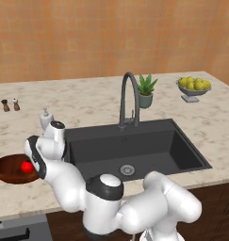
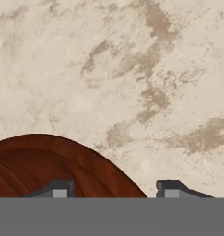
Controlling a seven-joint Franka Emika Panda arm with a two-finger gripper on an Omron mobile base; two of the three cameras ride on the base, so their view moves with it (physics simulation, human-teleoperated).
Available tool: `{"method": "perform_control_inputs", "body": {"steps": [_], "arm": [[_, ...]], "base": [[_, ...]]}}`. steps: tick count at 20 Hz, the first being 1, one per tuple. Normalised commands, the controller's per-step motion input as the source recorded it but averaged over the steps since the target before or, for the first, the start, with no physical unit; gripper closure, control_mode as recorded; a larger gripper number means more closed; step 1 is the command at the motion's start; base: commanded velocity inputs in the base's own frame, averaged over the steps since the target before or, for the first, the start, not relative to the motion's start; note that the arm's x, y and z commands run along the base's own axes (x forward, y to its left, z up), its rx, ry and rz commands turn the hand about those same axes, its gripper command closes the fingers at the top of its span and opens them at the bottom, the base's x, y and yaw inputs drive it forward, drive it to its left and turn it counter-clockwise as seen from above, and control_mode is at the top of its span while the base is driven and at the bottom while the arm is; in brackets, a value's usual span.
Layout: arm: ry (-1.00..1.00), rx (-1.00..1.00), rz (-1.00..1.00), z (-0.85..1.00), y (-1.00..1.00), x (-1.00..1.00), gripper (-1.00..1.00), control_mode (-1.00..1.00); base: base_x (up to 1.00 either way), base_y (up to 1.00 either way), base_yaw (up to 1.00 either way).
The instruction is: Pick the tomato from the sink and place it in the bowl. Then pick the bowl and place it in the microwave. Then close the microwave door and press the start button.
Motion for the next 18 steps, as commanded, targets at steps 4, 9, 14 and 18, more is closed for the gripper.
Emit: {"method": "perform_control_inputs", "body": {"steps": [4, 9, 14, 18], "arm": [[0.0, 0.0, 0.0, 0.08, 0.01, -0.04, 1.0, -1.0], [-0.19, 0.01, -0.03, 0.11, -0.01, -0.26, 1.0, -1.0], [-0.39, 0.04, -0.13, -0.02, 0.01, -0.33, 1.0, -1.0], [-0.13, 0.24, -0.17, 0.29, -0.03, -0.15, 1.0, -1.0]], "base": [[0.0, 0.0, 0.0], [0.0, 0.0, 0.0], [0.0, 0.0, 0.0], [0.0, 0.0, 0.0]]}}
